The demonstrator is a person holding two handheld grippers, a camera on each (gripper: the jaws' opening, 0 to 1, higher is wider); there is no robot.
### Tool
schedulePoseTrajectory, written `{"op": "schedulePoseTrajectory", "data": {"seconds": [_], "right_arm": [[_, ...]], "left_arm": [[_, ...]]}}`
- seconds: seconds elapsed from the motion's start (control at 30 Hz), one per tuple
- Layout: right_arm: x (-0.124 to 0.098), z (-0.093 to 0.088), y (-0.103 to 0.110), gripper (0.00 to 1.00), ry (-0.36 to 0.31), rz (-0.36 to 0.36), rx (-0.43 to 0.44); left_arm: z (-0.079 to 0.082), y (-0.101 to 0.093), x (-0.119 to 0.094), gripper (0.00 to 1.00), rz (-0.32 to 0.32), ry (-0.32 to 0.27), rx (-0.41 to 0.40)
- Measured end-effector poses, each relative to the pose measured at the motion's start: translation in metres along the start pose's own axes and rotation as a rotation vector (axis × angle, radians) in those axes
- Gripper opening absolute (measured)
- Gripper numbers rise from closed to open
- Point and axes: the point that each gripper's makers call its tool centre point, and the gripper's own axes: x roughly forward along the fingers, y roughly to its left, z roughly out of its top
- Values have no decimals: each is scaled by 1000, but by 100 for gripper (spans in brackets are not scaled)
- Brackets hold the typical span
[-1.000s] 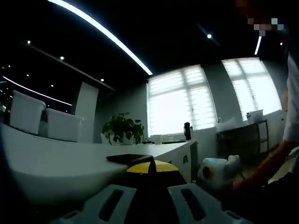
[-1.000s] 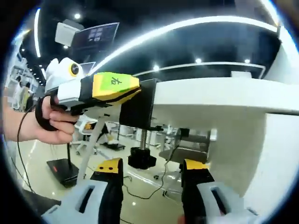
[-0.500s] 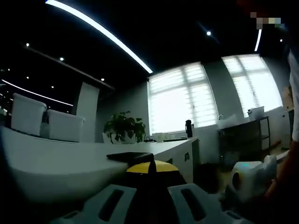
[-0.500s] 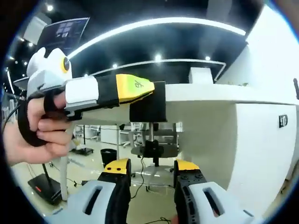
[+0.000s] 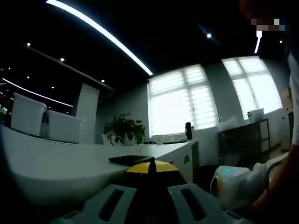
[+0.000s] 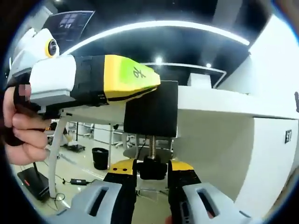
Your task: Clamp the fixed fixture on the desktop, loosen the retaining clip, secure it to the edge of the desk, and tighten the retaining clip.
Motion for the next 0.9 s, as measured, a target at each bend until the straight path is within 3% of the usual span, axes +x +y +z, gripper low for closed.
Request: {"op": "schedulePoseTrajectory", "data": {"seconds": [0.07, 0.17, 0.37, 0.53, 0.63, 0.7, 0.8, 0.9], "right_arm": [[-1, -1, 1, 24, -7, 20, -6], [-3, -1, 3, 23, -32, 117, 5], [1, -2, 6, 23, -62, 388, -66], [-2, -1, 18, 23, -34, 621, 20], [-2, -1, 19, 23, -9, 729, 2], [-2, 0, 19, 23, -12, 770, -42], [0, 0, 20, 24, -4, 796, -35], [-2, -2, 21, 24, 34, 764, 42]], "left_arm": [[0, 0, 0, 2, -1, -1, -3], [0, 0, -1, 2, -2, -2, -4], [1, -1, -2, 2, -7, -7, -5], [1, -1, -2, 2, -11, -4, -3], [1, -1, -2, 2, -12, -5, -5], [1, -1, -2, 2, -13, -3, -6], [0, -1, -2, 2, -13, -2, -5], [0, -1, -2, 2, -14, -2, -7]]}}
